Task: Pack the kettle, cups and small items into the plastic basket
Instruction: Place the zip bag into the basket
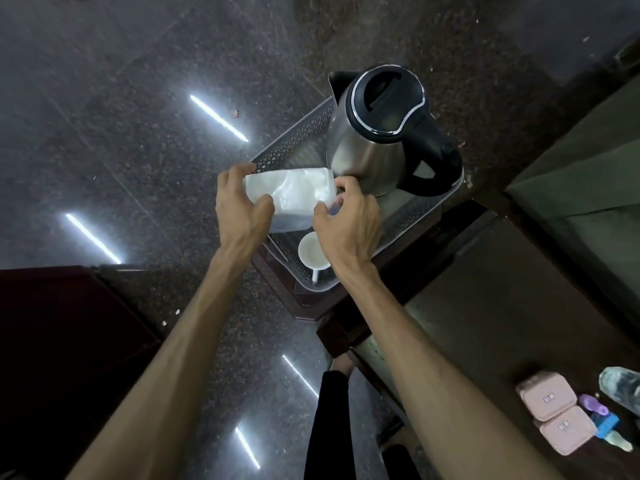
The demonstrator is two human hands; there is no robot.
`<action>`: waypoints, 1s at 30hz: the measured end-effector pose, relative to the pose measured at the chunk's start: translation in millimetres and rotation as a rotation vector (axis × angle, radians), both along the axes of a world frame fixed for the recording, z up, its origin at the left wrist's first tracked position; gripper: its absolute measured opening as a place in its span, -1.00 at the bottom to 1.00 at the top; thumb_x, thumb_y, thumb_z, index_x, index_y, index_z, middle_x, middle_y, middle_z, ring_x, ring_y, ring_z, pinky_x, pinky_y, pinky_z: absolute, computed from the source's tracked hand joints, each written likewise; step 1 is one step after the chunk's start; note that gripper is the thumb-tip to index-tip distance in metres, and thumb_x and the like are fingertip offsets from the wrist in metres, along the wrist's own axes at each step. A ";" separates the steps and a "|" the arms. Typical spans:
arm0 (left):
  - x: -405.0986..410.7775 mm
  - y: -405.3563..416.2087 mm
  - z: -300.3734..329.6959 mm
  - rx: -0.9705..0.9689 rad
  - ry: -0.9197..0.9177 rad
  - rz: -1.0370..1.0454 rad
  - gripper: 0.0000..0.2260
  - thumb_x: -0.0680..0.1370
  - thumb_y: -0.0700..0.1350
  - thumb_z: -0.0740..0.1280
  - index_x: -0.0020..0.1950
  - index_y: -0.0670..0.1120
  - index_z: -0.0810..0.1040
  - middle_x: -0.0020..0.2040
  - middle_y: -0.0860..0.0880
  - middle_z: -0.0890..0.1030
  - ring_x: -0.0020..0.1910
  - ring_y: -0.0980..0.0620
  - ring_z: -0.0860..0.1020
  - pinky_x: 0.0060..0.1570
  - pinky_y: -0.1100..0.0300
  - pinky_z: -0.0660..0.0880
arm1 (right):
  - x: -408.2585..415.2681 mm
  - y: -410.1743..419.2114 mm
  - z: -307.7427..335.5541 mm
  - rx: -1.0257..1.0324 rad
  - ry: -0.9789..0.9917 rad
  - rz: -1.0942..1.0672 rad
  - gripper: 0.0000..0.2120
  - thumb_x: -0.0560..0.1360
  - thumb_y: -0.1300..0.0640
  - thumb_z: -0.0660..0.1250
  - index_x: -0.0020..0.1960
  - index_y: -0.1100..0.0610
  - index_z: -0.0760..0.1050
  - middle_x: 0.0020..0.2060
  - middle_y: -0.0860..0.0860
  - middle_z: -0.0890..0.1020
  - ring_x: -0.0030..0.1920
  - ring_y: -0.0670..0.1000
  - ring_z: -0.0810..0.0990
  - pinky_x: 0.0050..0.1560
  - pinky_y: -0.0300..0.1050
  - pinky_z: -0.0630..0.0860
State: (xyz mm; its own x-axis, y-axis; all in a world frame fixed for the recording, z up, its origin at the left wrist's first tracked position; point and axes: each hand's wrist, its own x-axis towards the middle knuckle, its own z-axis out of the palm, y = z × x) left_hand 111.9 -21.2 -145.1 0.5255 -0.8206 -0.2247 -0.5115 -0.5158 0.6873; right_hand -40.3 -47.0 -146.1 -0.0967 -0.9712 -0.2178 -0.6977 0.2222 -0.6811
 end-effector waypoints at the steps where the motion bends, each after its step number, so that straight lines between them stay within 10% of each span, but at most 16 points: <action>1: 0.1 -0.5 -0.8 0.018 -0.012 -0.011 -0.45 0.39 -0.10 0.28 0.39 -0.17 0.50 0.34 -0.19 0.48 0.16 0.04 0.43 0.17 0.19 0.36 | 0.6 -1.0 -0.9 -0.030 0.021 0.019 -0.69 0.44 0.10 0.45 0.19 0.06 0.62 -0.04 0.04 0.74 0.02 0.13 0.59 -0.02 -0.01 0.43; 12: -28.6 8.9 -4.5 0.014 -0.058 0.041 -0.49 0.46 -0.15 0.31 0.41 -0.19 0.41 0.45 -0.21 0.34 0.09 -0.13 0.49 0.06 0.11 0.39 | 16.5 -15.4 -5.5 -0.201 0.121 0.166 -0.76 0.52 0.32 0.37 0.14 0.17 0.68 0.03 0.10 0.72 -0.03 0.22 0.70 -0.11 0.06 0.55; 16: -35.3 -1.0 -12.4 0.279 -0.280 -0.139 -0.49 0.50 -0.21 0.40 0.44 -0.18 0.38 0.53 -0.25 0.25 0.05 -0.39 0.61 -0.03 -0.08 0.49 | 18.9 -18.7 -15.6 -0.077 0.263 0.320 -0.79 0.52 0.37 0.30 0.08 0.24 0.63 0.06 0.15 0.67 0.00 0.28 0.68 -0.14 0.07 0.48; 21: -39.3 -17.6 -19.1 0.455 -0.545 -0.334 -0.37 0.46 0.03 0.57 0.37 -0.22 0.41 0.44 -0.29 0.28 0.20 -0.29 0.53 -0.04 -0.09 0.58 | 15.4 -16.6 -17.4 -0.015 0.372 0.408 -0.90 0.49 0.32 0.37 -0.02 0.20 0.62 0.11 0.15 0.65 0.01 0.25 0.68 -0.21 -0.03 0.30; 25: -25.4 -24.7 -18.5 0.381 -0.626 -0.544 -0.70 0.53 -0.08 0.48 0.11 -0.27 0.57 0.16 -0.25 0.52 0.10 -0.27 0.56 -0.16 -0.08 0.46 | 18.9 -5.3 -9.0 -0.096 0.321 0.352 -0.83 0.47 0.25 0.40 0.04 0.20 0.67 0.26 0.16 0.62 0.12 0.22 0.63 -0.09 0.05 0.50; 30: -7.4 -10.5 -28.2 0.398 -0.562 -0.713 -0.67 0.50 0.06 0.42 0.14 -0.15 0.64 0.15 -0.17 0.55 0.23 -0.22 0.49 0.18 -0.13 0.42 | 24.5 -16.4 -13.0 0.004 0.209 0.531 -0.71 0.50 0.23 0.42 0.21 0.23 0.62 0.20 0.16 0.61 0.20 0.20 0.59 0.13 0.06 0.52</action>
